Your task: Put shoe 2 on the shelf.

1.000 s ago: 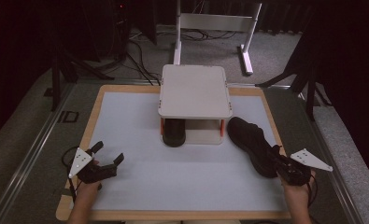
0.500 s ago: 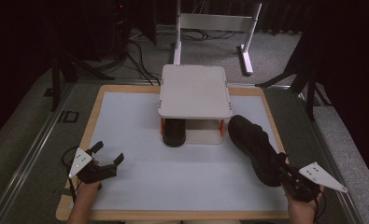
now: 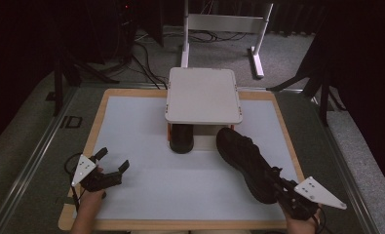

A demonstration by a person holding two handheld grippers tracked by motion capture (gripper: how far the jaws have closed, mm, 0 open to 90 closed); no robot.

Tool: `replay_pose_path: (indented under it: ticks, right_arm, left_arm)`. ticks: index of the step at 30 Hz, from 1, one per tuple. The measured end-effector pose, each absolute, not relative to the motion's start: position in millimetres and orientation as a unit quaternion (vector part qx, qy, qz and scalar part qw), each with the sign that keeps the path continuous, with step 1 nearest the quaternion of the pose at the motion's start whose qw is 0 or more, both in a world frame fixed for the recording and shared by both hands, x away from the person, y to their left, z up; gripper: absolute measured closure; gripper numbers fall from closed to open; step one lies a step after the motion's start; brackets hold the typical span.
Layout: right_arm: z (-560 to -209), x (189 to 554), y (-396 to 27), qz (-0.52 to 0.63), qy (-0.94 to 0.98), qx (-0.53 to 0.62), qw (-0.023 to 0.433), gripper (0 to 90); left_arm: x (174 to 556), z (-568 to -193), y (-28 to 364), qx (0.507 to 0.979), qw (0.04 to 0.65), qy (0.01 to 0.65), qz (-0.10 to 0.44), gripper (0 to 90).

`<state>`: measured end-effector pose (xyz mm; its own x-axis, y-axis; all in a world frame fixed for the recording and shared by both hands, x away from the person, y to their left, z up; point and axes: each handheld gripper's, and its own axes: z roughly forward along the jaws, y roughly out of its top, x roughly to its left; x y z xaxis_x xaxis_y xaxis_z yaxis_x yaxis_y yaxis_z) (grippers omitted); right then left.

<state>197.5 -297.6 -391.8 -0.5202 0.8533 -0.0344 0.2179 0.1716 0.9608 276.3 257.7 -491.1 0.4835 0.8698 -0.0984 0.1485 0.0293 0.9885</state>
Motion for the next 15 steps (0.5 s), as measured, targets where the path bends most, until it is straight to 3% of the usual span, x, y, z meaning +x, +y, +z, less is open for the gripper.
replay_pose_path:
  ticks: [5,15]
  right_arm:
    - [-403,214,-280,0.527,0.705,0.375,0.290,84.6]
    - [-417,241,-244,0.505,0.704,0.388,0.314,84.6]
  left_arm:
    - [275,-491,255,0.634,0.583,0.399,0.314,2.1]
    - [275,-491,257,0.628,0.589,0.403,0.310,2.1]
